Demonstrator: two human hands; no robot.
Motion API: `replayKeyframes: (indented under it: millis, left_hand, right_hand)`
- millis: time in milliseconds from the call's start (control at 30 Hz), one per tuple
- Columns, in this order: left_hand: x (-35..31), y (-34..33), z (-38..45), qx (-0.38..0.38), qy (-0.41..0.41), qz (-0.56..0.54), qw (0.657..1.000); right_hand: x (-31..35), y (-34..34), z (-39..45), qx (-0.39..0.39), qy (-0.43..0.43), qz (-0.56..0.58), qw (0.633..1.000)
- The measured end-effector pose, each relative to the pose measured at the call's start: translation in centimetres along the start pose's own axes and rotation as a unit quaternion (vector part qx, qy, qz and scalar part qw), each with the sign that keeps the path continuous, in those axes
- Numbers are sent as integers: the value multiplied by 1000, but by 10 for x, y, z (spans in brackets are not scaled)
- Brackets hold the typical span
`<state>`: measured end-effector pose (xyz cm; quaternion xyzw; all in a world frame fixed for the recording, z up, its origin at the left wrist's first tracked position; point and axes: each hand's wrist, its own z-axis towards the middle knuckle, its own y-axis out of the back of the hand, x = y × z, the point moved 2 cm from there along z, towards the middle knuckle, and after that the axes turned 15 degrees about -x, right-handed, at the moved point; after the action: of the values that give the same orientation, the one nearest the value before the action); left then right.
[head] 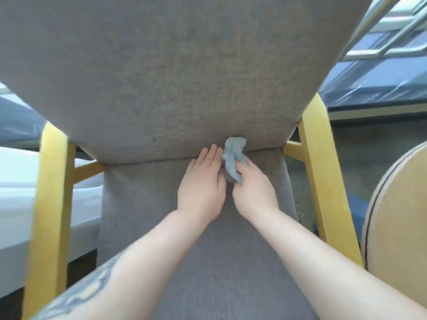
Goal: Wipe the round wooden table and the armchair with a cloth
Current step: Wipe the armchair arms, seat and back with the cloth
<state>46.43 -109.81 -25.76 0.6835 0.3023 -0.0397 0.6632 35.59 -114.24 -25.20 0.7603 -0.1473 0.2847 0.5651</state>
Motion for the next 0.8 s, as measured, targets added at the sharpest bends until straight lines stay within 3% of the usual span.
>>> replayKeyframes:
  millis: [100,200,367,433,500,600,700,733,800]
  left_hand:
    - [-8,65,8,-38,-10,2,999]
    - [-6,131,15,-96,-32,16,995]
    - [8,227,26,-173,-34,28,984]
    - [13,258,33,-208,-44,34,977]
    - [23,282,44,-230,-46,48,971]
    - [47,305,63,-257,-30,70,963]
    - [86,310,82,-268,13,80,960]
    - [99,308,87,-271,30,69,960]
    - [122,300,95,-293,32,43,955]
  right_hand:
    - [56,41,13,69,43,-50,995]
    - [108,82,22,66,93,-47,992]
    - [186,139,24,-48,181,27,982]
    - [209,160,30,-116,216,73,967]
    - [221,174,49,-215,248,48,944]
    - [220,166,89,-333,209,-31,919]
    - [235,105,103,-328,131,-38,935]
    - [246,81,101,-331,146,-39,931]
    - [267,51,95,-278,297,-68,911]
